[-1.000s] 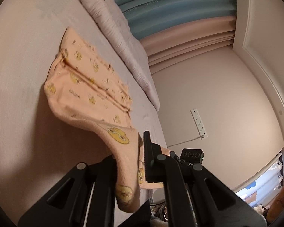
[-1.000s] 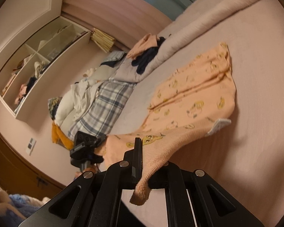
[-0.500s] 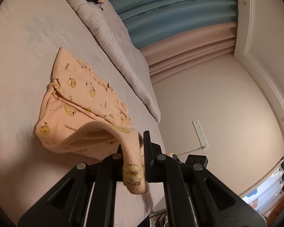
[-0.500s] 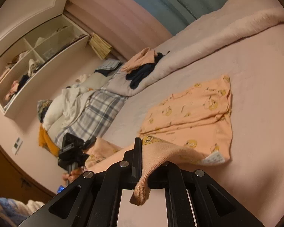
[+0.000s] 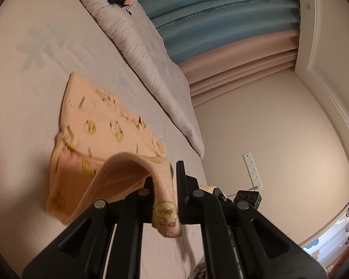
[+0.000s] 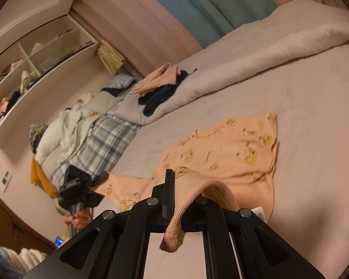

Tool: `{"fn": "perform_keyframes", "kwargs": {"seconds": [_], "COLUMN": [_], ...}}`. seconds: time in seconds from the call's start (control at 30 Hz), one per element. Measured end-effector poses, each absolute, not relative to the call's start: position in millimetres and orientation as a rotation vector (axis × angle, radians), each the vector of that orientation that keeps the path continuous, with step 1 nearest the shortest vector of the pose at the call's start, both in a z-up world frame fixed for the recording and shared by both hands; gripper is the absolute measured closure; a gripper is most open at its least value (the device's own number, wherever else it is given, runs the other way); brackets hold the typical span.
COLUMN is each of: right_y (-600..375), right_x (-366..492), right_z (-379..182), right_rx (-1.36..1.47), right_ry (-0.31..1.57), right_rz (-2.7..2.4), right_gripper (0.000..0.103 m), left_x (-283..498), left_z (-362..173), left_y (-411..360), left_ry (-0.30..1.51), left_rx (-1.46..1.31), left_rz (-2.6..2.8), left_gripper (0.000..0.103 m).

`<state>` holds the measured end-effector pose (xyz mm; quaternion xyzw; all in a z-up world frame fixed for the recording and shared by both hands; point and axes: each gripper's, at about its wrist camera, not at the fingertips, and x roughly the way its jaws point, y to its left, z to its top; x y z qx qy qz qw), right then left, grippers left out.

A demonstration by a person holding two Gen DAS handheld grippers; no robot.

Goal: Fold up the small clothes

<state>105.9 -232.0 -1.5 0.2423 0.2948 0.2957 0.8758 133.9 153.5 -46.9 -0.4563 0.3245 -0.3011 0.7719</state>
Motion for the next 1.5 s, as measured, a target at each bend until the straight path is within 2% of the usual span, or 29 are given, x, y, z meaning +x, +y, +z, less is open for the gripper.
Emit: {"fn": "perform_keyframes", "kwargs": {"seconds": [0.43,0.77,1.07,1.1,1.17,1.2,1.23,1.37,1.5], "right_y": [-240,-244,-257,-258,-264,-271,-275,-294,-275], "right_x": [190,245,273,276,278,277,276,259,231], "right_z": [-14,-64,-75,-76,-77,-76,-74,-53,-28], "right_rx": [0.513,0.534,0.662,0.69,0.741,0.773,0.794,0.764,0.511], "right_ry": [0.655,0.864,0.976,0.982,0.985,0.976,0.958,0.871,0.822], "right_rz": [0.503,0.393,0.344,0.334,0.305,0.288,0.283,0.245,0.354], "right_gripper": [0.097,0.097,0.097,0.095,0.086,0.068,0.058,0.057,0.057], "left_x": [230,272,295,297,298,297,295,279,261], "left_z": [-67,-116,-127,-129,-130,-128,-125,-100,-79], "left_y": [158,171,181,185,193,195,198,205,189], "left_ry": [0.754,0.865,0.912,0.92,0.931,0.932,0.925,0.886,0.868], "left_rx": [-0.978,-1.002,-1.013,-1.02,-1.004,-1.0,-0.985,-0.875,-0.732], "left_rz": [-0.572,-0.413,-0.3,-0.261,-0.2,-0.186,-0.172,-0.143,-0.248], "left_gripper": [0.099,0.099,0.098,0.098,0.098,0.098,0.097,0.096,0.092]}}
